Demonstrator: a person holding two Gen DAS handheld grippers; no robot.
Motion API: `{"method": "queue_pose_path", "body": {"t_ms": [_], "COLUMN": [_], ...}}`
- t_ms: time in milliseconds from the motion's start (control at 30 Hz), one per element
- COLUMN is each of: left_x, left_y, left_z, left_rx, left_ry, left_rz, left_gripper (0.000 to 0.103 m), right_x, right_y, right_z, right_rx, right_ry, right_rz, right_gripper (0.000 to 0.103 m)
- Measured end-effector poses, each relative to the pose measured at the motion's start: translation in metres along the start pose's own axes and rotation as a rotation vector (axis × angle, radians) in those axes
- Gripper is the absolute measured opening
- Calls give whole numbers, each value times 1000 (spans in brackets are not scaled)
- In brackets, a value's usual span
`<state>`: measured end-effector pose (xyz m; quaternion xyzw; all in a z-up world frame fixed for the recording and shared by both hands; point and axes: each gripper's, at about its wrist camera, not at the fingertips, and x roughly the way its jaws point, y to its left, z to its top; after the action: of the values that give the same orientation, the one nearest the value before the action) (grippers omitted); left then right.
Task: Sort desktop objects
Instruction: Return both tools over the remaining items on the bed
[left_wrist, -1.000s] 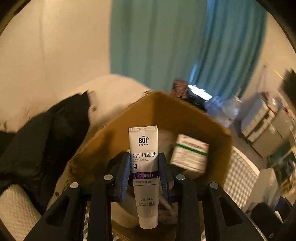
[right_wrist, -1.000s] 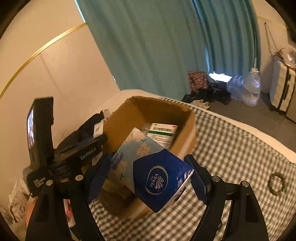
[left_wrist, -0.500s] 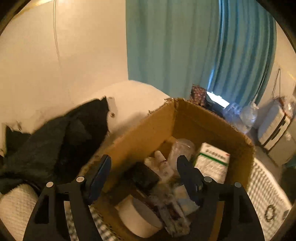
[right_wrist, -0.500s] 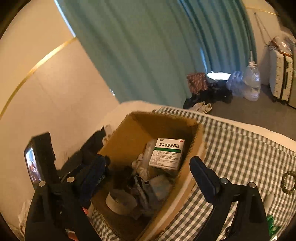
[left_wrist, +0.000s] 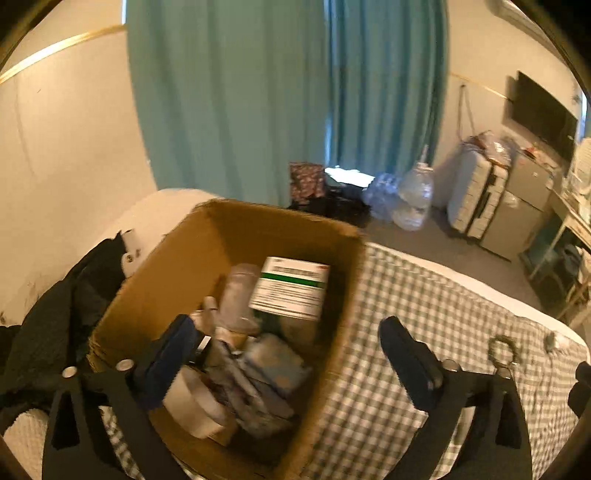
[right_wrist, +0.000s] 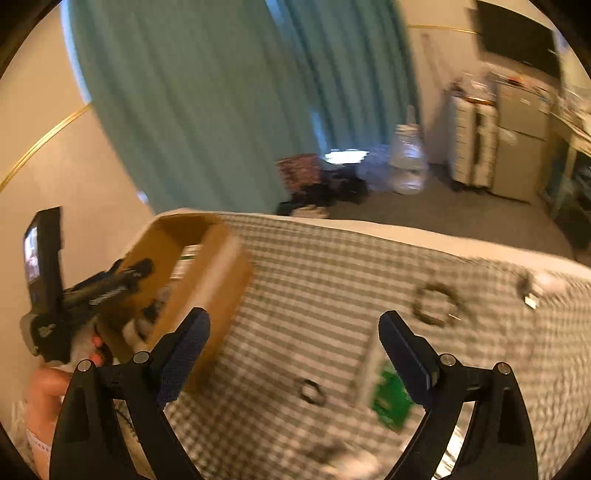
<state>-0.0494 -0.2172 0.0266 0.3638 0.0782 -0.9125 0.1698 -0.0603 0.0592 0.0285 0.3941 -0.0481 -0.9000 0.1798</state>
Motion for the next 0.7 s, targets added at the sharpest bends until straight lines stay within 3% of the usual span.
{"method": "queue_pose_path", "body": {"t_ms": [100, 267, 500, 700], "left_x": [-13, -24, -22, -10], "left_y": [-21, -50, -87, -112], "left_z": [-5, -18, -54, -80], "left_rx": [9, 22, 76, 128], "left_ry": [10, 56, 191, 266], "left_rz": [-113, -211, -251, -230], "left_gripper": [103, 103, 103, 103], "right_x": [-24, -58, -74, -78], "right_y": [-34, -67, -100, -105], "right_z": [-9, -20, -47, -52], "right_rx": [63, 119, 208, 224], "right_ry": [-3, -4, 10, 13], "right_rz": [-56, -115, -148, -123], "right_gripper": [93, 93, 93, 93]}}
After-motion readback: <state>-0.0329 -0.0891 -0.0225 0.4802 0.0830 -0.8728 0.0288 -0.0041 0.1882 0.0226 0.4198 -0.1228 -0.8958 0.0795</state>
